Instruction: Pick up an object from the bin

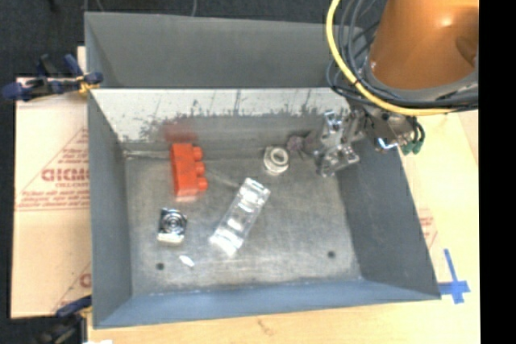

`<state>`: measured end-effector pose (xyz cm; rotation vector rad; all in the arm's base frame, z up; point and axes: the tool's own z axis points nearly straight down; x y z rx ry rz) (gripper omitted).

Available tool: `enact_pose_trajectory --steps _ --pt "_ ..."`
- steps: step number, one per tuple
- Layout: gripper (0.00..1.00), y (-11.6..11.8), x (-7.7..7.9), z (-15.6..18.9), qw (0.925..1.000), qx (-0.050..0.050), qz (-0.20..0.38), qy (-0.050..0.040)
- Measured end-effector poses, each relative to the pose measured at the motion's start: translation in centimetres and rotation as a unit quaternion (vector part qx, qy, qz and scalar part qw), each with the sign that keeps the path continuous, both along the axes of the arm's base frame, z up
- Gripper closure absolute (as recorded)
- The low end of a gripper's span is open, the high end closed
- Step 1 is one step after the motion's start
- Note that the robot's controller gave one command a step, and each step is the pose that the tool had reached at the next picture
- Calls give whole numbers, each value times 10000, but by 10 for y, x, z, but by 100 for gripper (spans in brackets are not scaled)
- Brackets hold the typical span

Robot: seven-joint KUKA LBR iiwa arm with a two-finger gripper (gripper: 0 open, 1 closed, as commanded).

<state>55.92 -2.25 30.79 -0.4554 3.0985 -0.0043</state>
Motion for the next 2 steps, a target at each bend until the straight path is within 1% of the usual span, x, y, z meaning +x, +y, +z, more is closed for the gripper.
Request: enact_pose_trajectory --steps 1,2 --pt "100 19 15 -127 10000 17 -15 68" --pt "0 18 16 -122 10000 16 -26 28"
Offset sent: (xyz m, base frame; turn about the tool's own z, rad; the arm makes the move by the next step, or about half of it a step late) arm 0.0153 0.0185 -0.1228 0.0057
